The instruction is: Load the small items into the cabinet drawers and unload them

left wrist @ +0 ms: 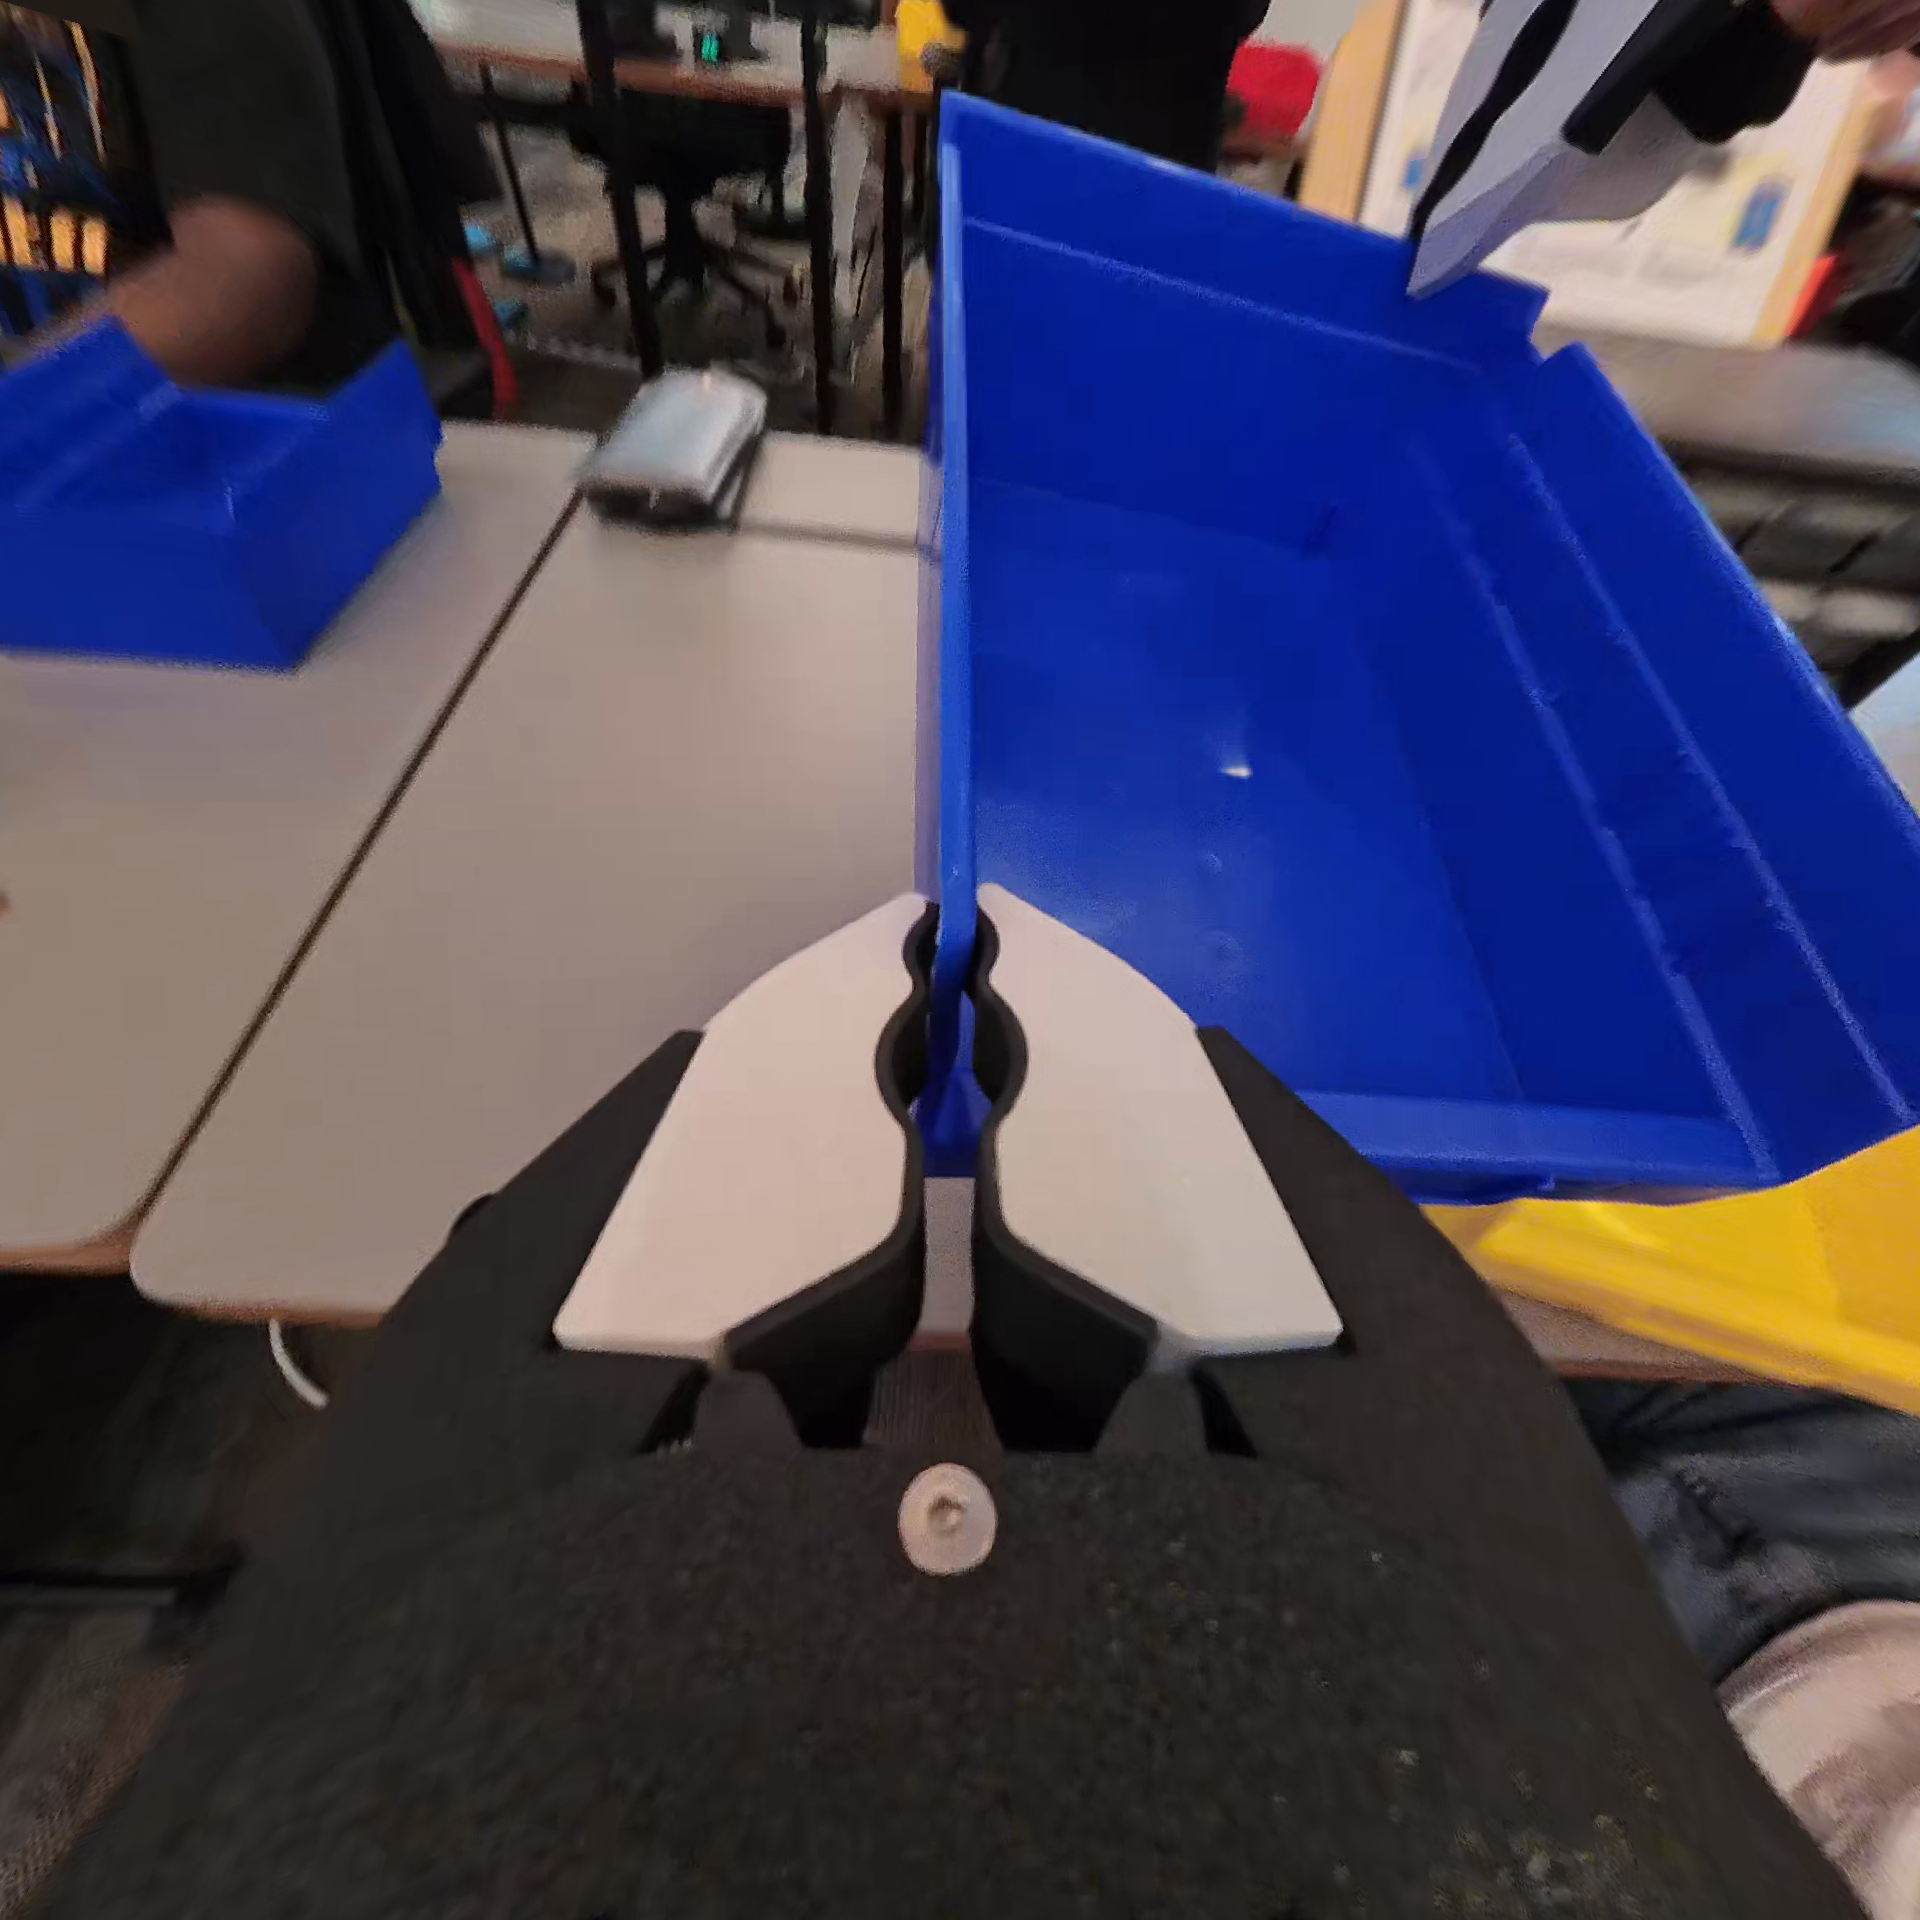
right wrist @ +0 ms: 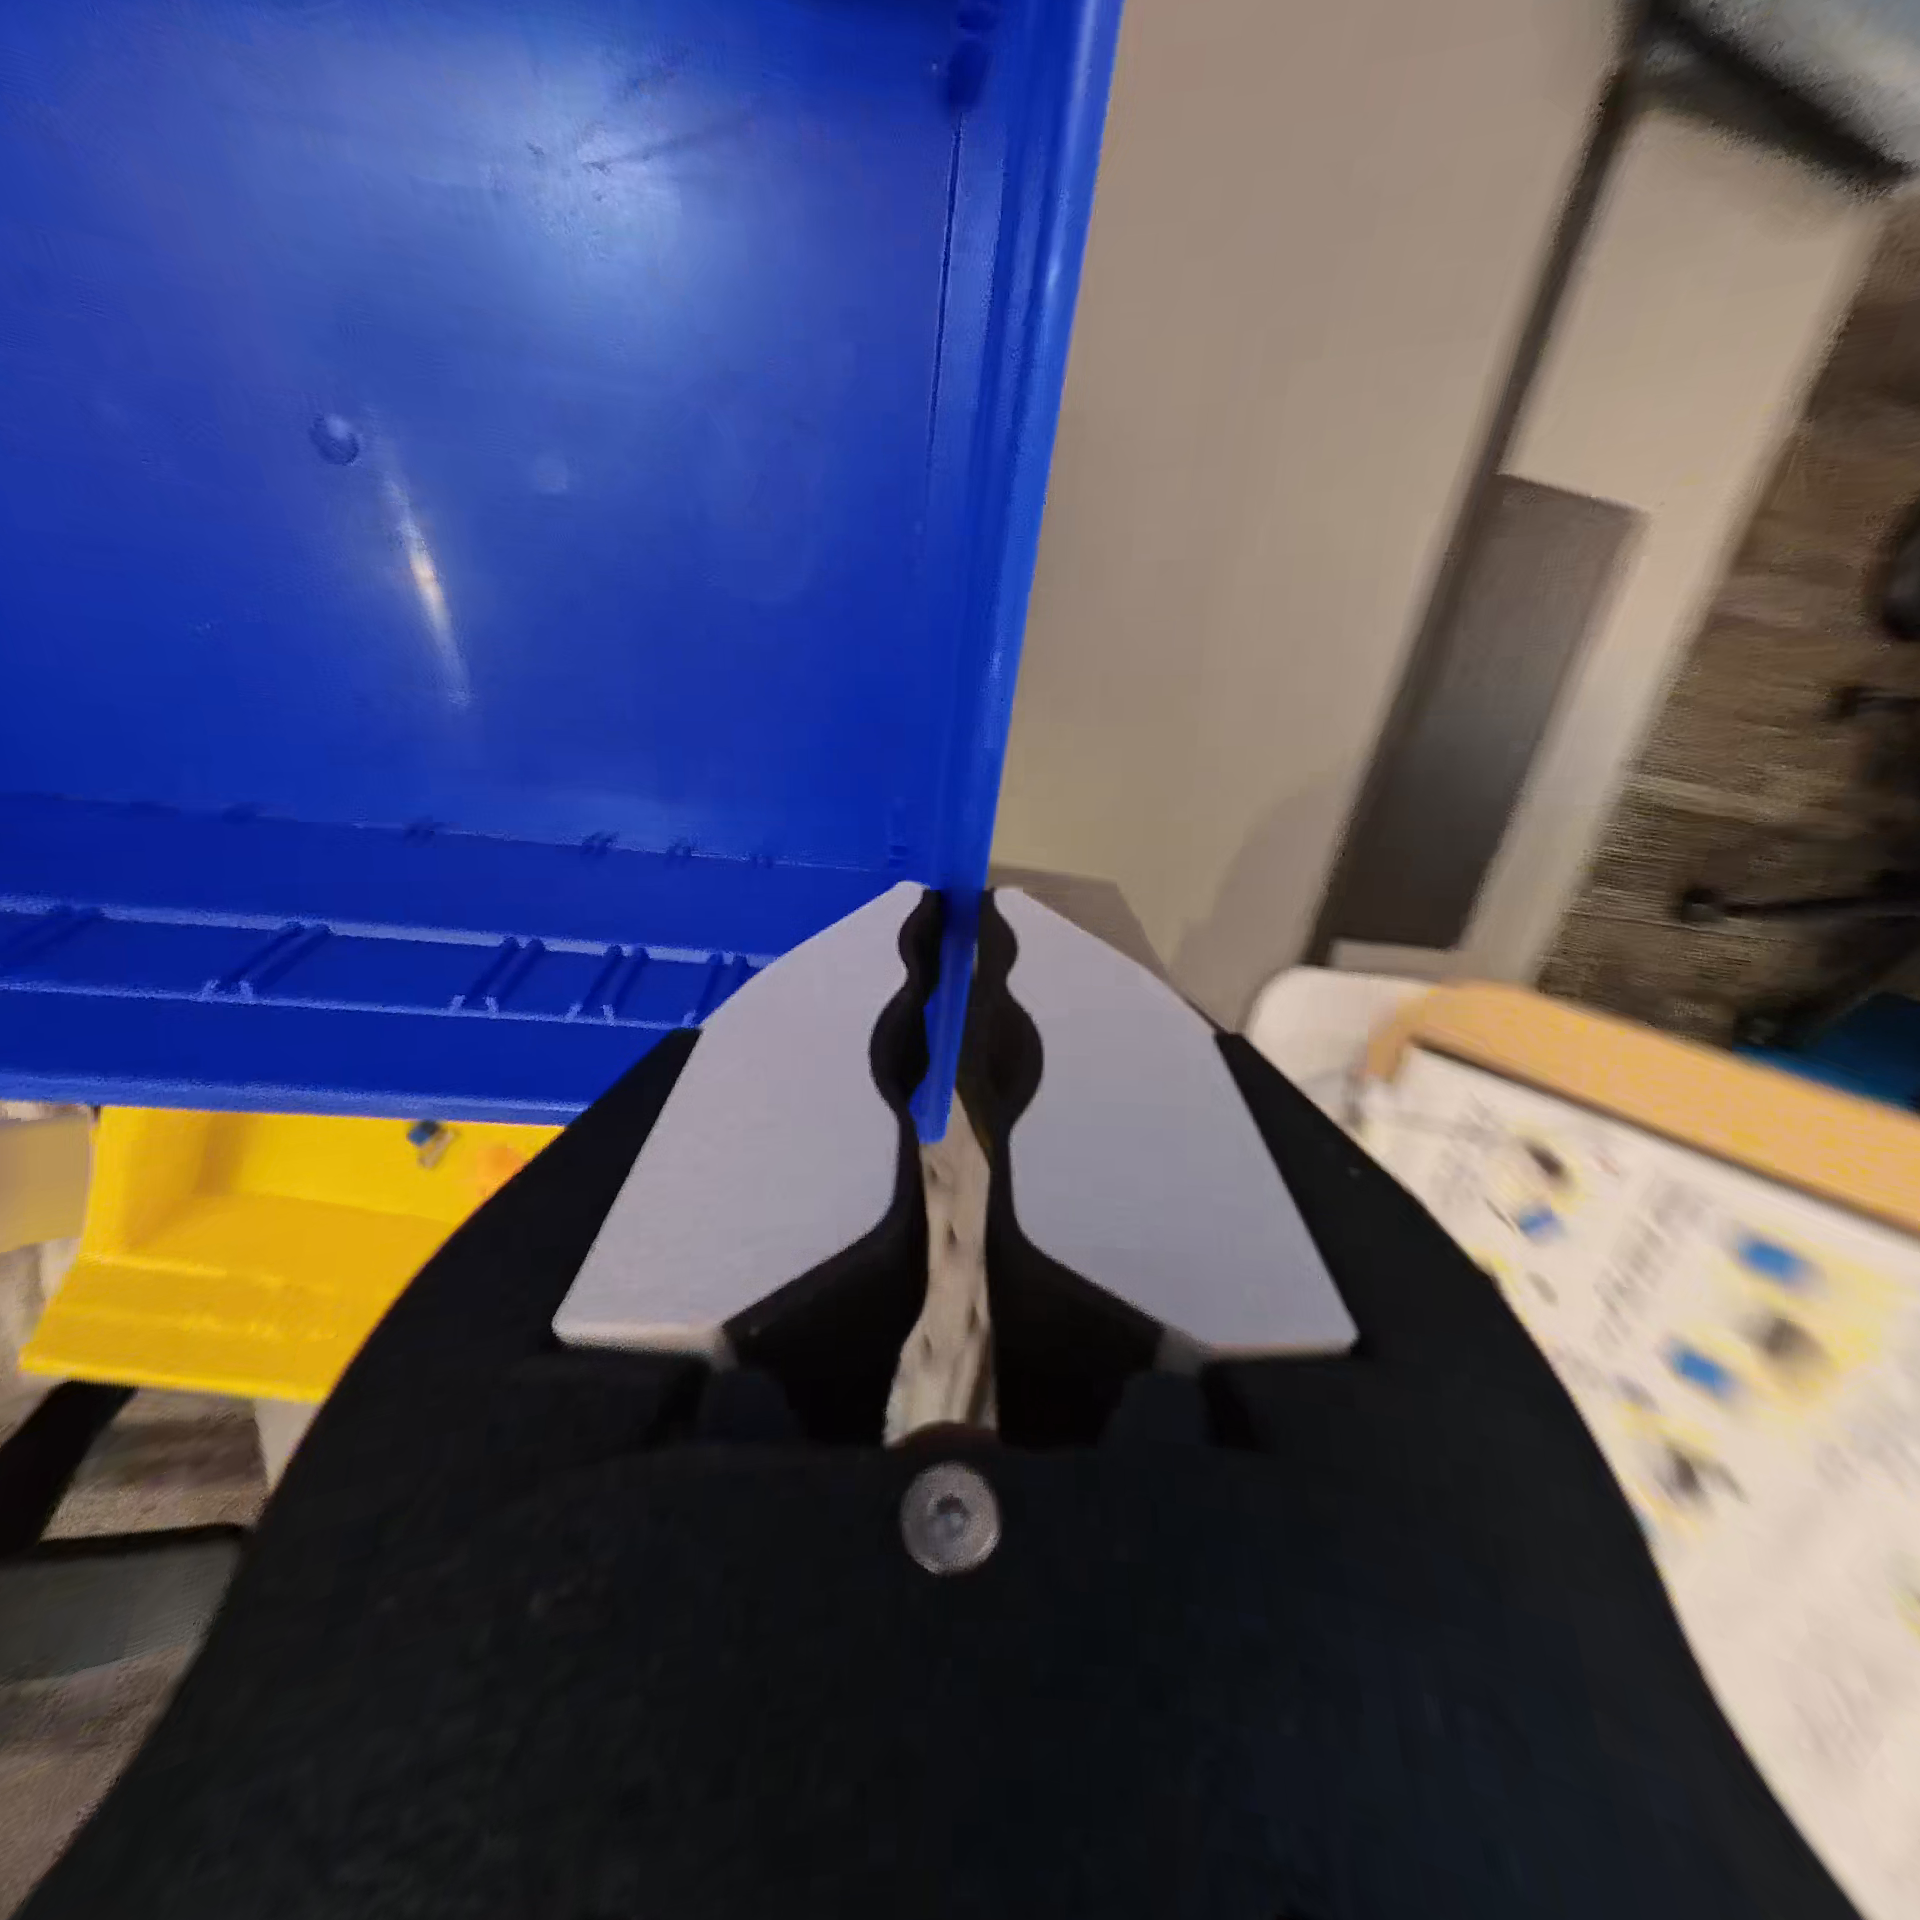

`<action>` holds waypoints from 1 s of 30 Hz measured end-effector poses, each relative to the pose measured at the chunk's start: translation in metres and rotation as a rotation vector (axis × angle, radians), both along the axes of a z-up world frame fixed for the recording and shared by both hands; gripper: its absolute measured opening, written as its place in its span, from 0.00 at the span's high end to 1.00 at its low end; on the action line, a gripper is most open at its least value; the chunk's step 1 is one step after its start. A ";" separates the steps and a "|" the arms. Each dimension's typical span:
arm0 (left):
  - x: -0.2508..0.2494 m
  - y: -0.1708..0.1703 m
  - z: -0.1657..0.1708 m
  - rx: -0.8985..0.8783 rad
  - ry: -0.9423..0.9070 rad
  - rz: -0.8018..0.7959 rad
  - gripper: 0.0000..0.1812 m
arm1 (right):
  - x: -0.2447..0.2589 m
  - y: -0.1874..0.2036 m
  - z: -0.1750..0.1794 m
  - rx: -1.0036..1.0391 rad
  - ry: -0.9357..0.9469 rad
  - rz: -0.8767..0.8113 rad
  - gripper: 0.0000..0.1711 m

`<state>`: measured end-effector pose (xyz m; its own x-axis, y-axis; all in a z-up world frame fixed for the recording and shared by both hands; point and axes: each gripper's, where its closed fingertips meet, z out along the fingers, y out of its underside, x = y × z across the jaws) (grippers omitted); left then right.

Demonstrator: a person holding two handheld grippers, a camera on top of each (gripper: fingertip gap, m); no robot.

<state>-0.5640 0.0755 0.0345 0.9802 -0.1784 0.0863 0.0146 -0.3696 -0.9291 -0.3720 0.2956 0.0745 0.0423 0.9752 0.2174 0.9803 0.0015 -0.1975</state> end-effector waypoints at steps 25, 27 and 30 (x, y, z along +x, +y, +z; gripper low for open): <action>0.607 -0.066 -0.151 -0.096 0.537 -0.711 0.94 | 0.628 -0.087 -0.168 -0.040 0.001 -0.783 0.95; 0.609 -0.060 -0.161 -0.181 0.434 -0.734 0.93 | 0.629 -0.076 -0.182 -0.042 0.028 -0.797 0.95; 0.609 -0.044 -0.164 -0.255 0.300 -0.742 0.92 | 0.622 -0.050 -0.181 0.010 0.080 -0.795 0.95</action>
